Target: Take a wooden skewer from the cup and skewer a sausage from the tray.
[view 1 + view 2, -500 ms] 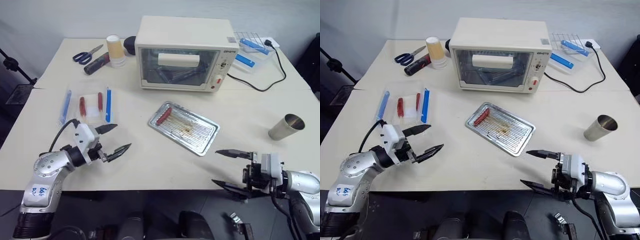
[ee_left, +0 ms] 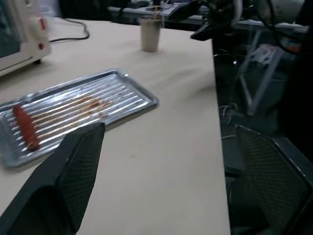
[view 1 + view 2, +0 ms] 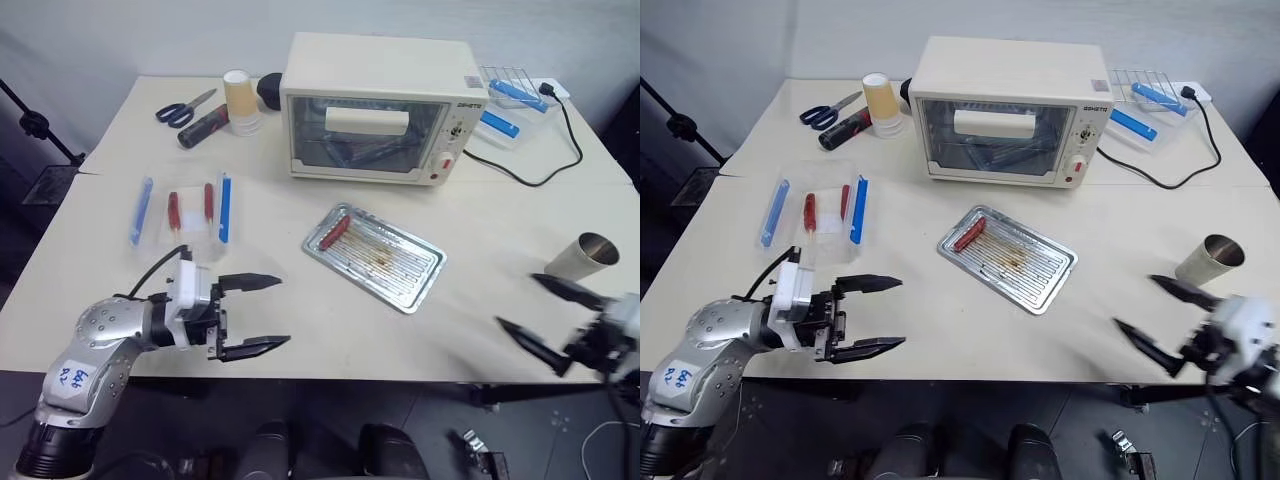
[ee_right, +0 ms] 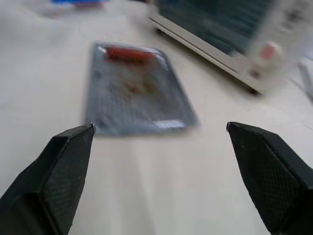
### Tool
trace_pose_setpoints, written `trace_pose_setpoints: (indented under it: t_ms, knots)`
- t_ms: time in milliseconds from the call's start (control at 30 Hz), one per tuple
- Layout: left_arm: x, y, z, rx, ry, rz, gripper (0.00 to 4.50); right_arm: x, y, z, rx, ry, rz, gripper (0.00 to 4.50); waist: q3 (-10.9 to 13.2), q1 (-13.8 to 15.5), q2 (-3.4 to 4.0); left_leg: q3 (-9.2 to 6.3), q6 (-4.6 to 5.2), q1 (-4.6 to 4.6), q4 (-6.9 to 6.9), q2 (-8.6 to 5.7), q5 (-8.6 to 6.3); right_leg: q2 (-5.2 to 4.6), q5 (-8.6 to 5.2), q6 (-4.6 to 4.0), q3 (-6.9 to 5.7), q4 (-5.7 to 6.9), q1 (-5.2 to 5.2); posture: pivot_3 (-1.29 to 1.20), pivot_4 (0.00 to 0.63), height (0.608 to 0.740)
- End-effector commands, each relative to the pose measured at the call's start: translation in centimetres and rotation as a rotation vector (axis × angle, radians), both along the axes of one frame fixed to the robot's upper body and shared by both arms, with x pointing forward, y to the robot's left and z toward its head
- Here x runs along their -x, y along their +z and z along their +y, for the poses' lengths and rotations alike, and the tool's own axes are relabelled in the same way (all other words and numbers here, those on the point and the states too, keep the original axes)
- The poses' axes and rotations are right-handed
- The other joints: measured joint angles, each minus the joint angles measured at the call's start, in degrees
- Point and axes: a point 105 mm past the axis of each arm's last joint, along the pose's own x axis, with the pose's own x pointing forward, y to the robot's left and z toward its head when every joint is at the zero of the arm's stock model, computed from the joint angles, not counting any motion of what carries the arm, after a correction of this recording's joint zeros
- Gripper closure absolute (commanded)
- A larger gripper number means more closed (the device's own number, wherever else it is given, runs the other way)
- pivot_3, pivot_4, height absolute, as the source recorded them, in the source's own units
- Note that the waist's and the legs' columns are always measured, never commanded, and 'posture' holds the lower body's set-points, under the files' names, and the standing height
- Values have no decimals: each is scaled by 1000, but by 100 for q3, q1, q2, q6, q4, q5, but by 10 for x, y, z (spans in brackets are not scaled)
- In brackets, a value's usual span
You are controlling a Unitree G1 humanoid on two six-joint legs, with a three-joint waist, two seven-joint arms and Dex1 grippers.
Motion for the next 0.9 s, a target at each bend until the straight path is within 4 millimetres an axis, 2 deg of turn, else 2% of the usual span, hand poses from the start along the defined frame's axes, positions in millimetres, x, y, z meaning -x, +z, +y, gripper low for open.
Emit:
trace_pose_setpoints:
  t_ms: [33,133,200,300,367,500,667,900]
  knots:
    - [2,8,-16,49,-59,-18,30,16,11,-43,-1,-189,-75,0,0,-27,0,0,0,1,0,1,0,1,0,0,0,1,0,0,150,740]
    - [-4,12,-21,85,-56,-19,30,28,6,-54,-1,-236,-60,0,-1,-54,1,2,-1,6,-6,3,1,4,0,0,1,3,0,0,150,740]
    - [-6,15,-23,116,-59,7,30,25,10,-56,-23,-256,-67,0,-3,-62,5,9,-1,10,-9,5,1,4,0,0,7,3,-1,0,150,740]
    - [-8,14,-26,133,-64,25,30,11,30,-58,-15,-268,-87,0,-3,-78,5,19,-1,17,-8,6,1,4,0,0,21,4,0,0,150,740]
    - [-10,14,-27,131,-67,22,30,5,41,-58,-49,-248,-38,0,-3,-65,18,19,0,22,-6,5,1,3,0,0,28,3,0,0,150,740]
    - [-16,17,-30,149,-60,8,30,-20,52,-71,130,-326,131,0,-5,-37,20,24,1,24,-7,6,0,4,0,0,27,2,0,0,150,740]
    - [-15,17,-35,153,-70,7,30,-51,54,-67,240,-289,304,0,-4,-49,19,27,6,21,-3,4,0,2,0,0,28,2,0,0,150,740]
    - [-13,16,-33,159,-25,1,30,-77,56,-75,326,-307,381,0,-4,-52,19,22,7,-2,4,2,0,1,2,4,19,1,-12,0,150,740]
